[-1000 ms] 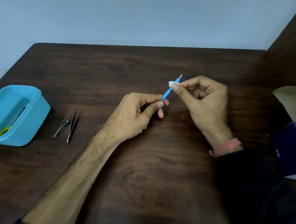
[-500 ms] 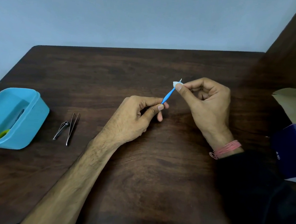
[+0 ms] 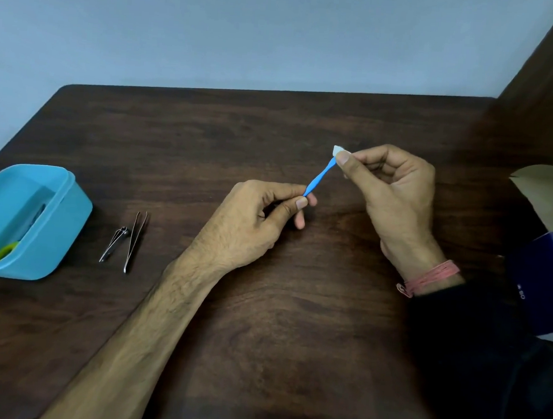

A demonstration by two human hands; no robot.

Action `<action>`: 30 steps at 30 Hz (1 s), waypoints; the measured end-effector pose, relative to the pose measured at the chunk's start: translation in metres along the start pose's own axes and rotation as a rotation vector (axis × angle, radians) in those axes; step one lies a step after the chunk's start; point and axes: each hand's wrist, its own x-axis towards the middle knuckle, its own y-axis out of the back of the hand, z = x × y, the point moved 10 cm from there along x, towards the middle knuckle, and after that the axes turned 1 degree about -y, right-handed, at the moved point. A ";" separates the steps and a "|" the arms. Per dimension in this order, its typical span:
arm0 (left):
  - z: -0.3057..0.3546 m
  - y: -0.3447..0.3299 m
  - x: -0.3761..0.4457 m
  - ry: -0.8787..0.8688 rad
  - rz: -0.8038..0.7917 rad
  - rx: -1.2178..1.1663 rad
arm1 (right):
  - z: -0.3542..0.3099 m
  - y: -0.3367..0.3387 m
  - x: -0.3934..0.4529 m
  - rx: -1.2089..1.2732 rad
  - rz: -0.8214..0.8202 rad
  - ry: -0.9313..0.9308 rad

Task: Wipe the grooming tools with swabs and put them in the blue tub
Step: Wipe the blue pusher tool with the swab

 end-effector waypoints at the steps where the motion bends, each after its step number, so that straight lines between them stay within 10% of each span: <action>1: 0.000 0.000 0.000 0.001 0.002 -0.007 | 0.001 -0.001 0.000 0.003 -0.014 -0.006; 30: 0.002 0.003 0.000 -0.009 0.029 0.005 | -0.007 -0.016 -0.009 -0.174 -0.156 0.085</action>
